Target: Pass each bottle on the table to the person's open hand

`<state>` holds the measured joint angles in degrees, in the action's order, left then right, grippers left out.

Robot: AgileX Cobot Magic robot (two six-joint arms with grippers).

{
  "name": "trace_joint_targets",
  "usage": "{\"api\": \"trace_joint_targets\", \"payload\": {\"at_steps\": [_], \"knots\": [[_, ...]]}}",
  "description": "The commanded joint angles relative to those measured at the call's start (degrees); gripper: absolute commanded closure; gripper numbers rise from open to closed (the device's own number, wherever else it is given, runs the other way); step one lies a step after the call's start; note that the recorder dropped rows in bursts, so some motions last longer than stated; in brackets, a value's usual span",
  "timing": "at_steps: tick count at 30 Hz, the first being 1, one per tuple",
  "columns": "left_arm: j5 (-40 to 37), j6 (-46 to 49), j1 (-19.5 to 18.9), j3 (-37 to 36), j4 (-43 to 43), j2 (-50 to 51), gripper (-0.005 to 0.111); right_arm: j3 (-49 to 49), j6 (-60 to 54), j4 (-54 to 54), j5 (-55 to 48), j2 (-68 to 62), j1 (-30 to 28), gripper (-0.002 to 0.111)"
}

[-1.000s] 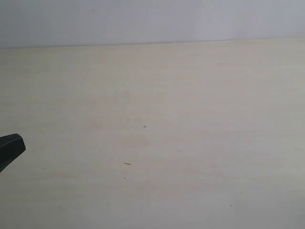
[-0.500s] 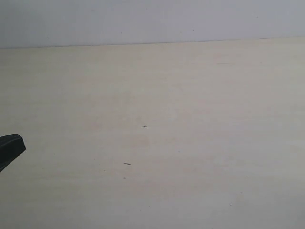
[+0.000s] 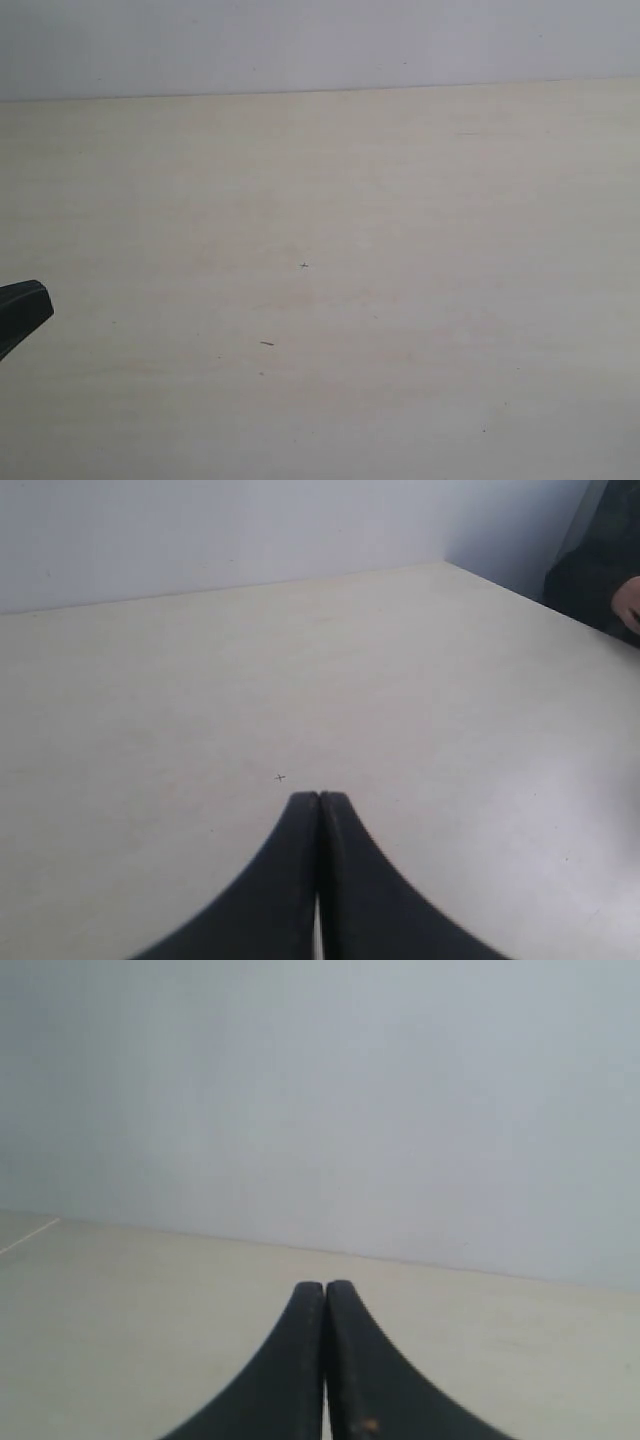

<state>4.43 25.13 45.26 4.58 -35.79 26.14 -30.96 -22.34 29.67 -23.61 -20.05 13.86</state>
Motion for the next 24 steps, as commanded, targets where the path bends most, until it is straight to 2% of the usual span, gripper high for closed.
{"api": "trace_joint_targets", "payload": {"at_steps": [1, 6, 10, 16, 24], "knots": [[0.38, -0.09, -0.02, -0.19, -0.43, -0.08, 0.107, 0.25, -0.56, -1.37, 2.28, 2.61, -5.64, 0.108], [0.38, -0.09, -0.02, -0.19, -0.43, -0.08, 0.107, 1.14, -0.56, -3.80, 2.16, 5.62, -12.55, 0.108], [0.38, -0.09, -0.02, -0.19, -0.43, -0.08, 0.107, 3.37, -0.56, -5.58, 2.53, 7.80, -15.84, 0.108], [0.38, -0.09, -0.02, -0.19, -0.43, -0.08, 0.107, 7.78, -0.56, -5.95, 4.49, 10.68, -18.54, 0.108], [0.38, -0.09, -0.02, -0.19, -0.43, -0.08, 0.107, 14.46, -0.58, -6.35, 10.14, 13.27, -19.36, 0.108]]}}
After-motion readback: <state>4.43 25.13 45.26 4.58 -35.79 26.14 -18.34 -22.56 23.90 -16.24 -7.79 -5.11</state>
